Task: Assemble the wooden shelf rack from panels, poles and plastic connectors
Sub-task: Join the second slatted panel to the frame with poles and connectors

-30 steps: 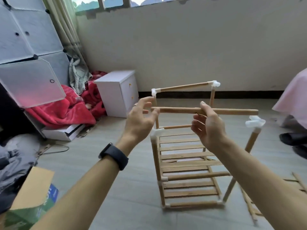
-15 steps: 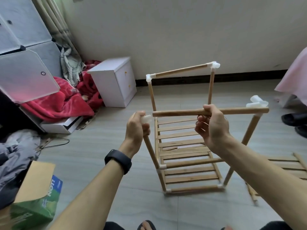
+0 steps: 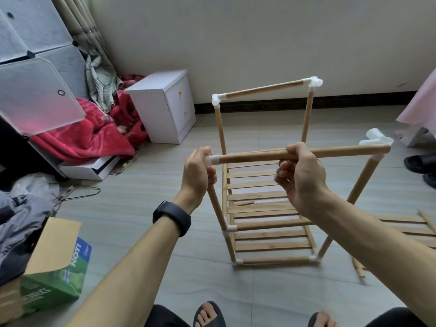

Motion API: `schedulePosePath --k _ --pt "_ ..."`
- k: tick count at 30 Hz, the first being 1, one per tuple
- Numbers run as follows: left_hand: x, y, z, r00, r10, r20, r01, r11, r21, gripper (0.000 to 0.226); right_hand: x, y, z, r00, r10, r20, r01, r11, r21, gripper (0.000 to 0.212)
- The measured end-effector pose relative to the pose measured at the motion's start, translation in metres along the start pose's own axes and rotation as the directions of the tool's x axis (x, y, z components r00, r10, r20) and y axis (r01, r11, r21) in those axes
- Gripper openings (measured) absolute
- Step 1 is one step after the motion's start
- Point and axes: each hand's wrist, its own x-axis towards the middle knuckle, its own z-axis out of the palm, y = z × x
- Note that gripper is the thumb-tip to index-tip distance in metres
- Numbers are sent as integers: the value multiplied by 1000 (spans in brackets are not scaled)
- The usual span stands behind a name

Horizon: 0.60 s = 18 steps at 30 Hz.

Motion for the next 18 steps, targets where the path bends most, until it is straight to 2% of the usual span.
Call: schedulePosePath --k 4,9,13,15,16,17,18 --pt "-1 -1 1 1000 9 -6 -9 999 44 24 2 -2 4 999 12 38 -12 1000 -2 26" --pt "-1 -3 5 997 38 -65 -29 992 125 30 0 2 10 1000 -10 19 11 999 -31 25" --pt "2 3 1 998 -16 -62 22 995 102 29 -2 -6 9 993 26 114 -15 995 -95 26" --pt "1 9 7 989 12 -147 23 972 234 25 -3 -14 2 986 77 146 -47 979 -197 31" --pt "0 11 10 972 96 -213 -12 930 366 18 -5 -18 -4 984 82 159 -36 960 -277 35" --pt "-2 15 15 939 232 -254 -65 845 531 12 -6 -23 -12 983 63 172 7 927 -375 39" --pt "-4 21 22 890 397 -223 -146 712 687 10 -8 -27 -22 982 10 188 82 876 -475 43"
